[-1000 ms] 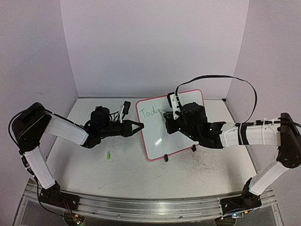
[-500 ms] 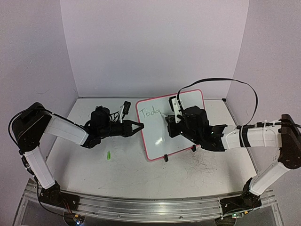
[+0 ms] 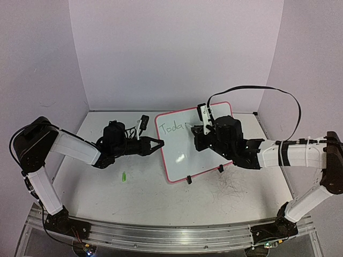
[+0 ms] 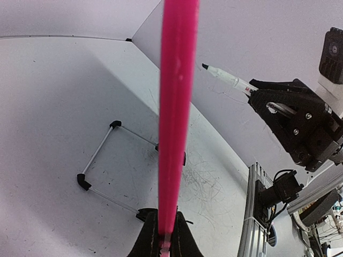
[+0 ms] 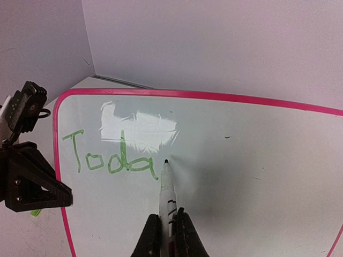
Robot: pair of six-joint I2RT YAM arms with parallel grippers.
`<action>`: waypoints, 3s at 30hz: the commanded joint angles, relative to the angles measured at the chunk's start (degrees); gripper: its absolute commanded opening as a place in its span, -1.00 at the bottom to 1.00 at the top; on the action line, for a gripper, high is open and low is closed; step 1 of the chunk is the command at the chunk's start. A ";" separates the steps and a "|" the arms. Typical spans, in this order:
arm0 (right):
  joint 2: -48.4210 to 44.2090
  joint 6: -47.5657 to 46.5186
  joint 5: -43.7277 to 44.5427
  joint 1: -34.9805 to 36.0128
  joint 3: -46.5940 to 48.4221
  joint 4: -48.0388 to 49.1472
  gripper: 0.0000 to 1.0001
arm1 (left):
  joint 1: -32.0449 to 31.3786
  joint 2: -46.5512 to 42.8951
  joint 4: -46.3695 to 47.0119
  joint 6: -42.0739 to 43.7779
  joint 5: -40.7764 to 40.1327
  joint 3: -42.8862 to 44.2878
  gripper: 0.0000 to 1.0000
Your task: Write a sentence on the whiteboard
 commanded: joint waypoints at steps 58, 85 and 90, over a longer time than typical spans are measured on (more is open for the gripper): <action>3.78 0.56 2.76 -1.56 3.85 1.83 -1.00 | 0.17 -2.65 -0.23 0.37 1.57 1.40 -1.00; -0.97 4.07 0.12 -0.94 -4.73 -0.36 -1.00 | 0.20 -2.69 -0.17 0.48 1.00 1.06 -1.00; -1.06 4.32 -0.34 -0.32 -4.98 -0.70 -1.00 | 0.22 -2.72 -0.22 0.52 0.97 0.89 -1.00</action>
